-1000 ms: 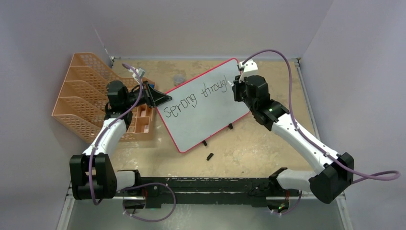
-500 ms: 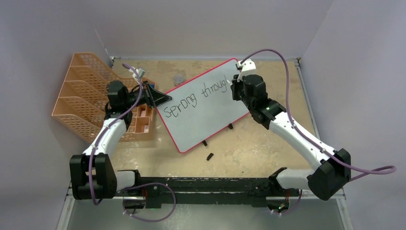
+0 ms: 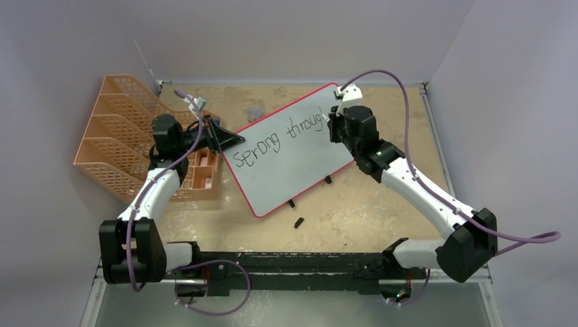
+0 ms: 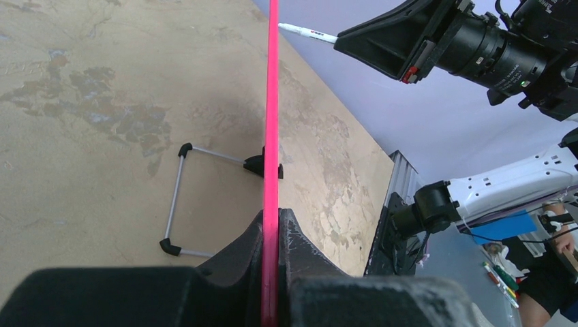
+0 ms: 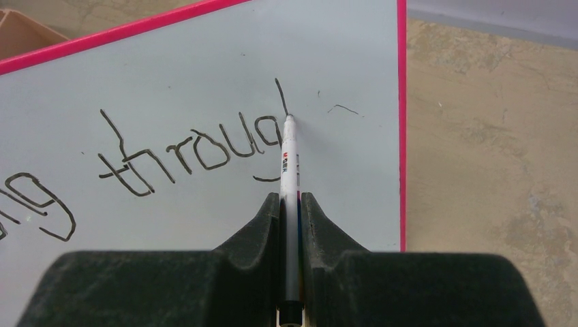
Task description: Write a sentence on the whiteboard
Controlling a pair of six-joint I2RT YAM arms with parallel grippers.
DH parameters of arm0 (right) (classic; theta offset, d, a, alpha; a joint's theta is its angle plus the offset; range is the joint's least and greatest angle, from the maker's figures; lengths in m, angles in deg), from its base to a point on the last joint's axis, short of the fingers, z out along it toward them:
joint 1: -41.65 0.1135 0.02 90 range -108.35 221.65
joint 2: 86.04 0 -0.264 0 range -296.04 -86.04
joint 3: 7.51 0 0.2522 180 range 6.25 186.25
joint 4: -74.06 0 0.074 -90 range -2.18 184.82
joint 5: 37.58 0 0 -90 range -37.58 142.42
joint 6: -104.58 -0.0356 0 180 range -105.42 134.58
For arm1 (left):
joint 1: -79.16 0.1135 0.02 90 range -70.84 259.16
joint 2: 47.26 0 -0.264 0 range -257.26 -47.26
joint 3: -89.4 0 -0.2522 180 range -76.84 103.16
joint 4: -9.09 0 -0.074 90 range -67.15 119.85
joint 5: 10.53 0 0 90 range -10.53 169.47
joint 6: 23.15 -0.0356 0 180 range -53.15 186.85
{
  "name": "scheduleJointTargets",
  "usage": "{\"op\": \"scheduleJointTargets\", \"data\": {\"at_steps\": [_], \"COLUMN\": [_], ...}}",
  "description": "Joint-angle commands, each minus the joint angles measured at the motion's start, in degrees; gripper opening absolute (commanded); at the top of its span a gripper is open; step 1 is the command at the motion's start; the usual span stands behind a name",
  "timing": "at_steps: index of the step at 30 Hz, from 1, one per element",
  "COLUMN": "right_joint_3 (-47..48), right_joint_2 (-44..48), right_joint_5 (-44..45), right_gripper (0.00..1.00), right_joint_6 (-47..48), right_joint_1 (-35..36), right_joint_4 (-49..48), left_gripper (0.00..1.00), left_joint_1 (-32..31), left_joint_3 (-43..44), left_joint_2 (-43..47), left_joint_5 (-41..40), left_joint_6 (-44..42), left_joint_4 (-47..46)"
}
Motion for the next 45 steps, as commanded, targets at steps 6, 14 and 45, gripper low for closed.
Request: {"op": "scheduleJointTargets", "data": {"at_steps": [6,14,45], "right_joint_3": [1.9,1.4,-2.1], "right_joint_2": [-0.9,-1.1,0.9], "right_joint_5": [1.9,3.5,4.1], "right_gripper": [0.0,0.0,0.0], "right_joint_6": [1.0,1.0,-1.2], "right_joint_1": [-0.1,-0.5,-0.8], "right_joint_4": [-4.2,-4.5,1.0], "left_gripper": [0.0,0.0,0.0], "left_joint_1": [-1.6,-1.5,-1.6], "left_joint_3": [0.9,0.9,0.9], "left_joint_2": [-0.3,-0.2,-0.3], "left_joint_5": [3.5,3.5,2.8], "left_joint_6": [-2.4,-2.5,-2.6], "left_joint_4": [1.1,1.1,1.4]}}
